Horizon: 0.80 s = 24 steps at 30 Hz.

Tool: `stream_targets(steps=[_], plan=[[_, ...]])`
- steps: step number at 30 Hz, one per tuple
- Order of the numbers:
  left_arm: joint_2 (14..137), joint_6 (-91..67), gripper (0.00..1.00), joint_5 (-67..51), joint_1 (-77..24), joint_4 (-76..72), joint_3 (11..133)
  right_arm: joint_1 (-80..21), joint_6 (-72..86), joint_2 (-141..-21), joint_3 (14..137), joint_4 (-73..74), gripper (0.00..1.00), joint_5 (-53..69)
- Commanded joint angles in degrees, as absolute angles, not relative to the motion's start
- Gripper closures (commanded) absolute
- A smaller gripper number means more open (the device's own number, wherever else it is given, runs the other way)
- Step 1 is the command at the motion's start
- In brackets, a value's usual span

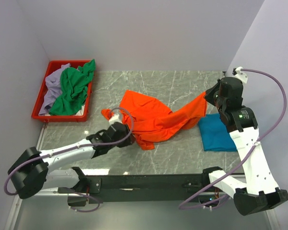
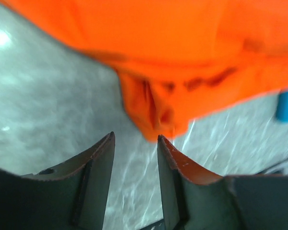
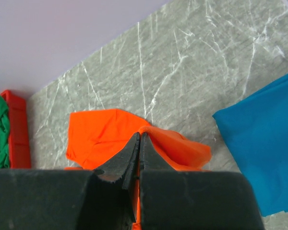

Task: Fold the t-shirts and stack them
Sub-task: Flatten the tshirt out

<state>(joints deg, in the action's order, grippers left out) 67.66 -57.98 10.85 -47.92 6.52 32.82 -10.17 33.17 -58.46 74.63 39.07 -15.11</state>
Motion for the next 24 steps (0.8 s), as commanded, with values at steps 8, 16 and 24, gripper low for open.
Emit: stream_targets(steps=[8,16,24], plan=[[86.8,-54.9,0.37,22.1,-60.4,7.8,45.0,-8.7,32.2,-58.7,78.6,35.8,1.00,-11.3],[96.3,-55.4,0.48,27.6,-60.9,14.0,54.0,-8.3,31.9,-57.4,77.2,36.1,1.00,-10.7],[86.7,-58.5,0.99,35.7,-59.6,28.2,53.3,-7.4,31.6,-57.8,78.2,37.1,1.00,-11.3]])
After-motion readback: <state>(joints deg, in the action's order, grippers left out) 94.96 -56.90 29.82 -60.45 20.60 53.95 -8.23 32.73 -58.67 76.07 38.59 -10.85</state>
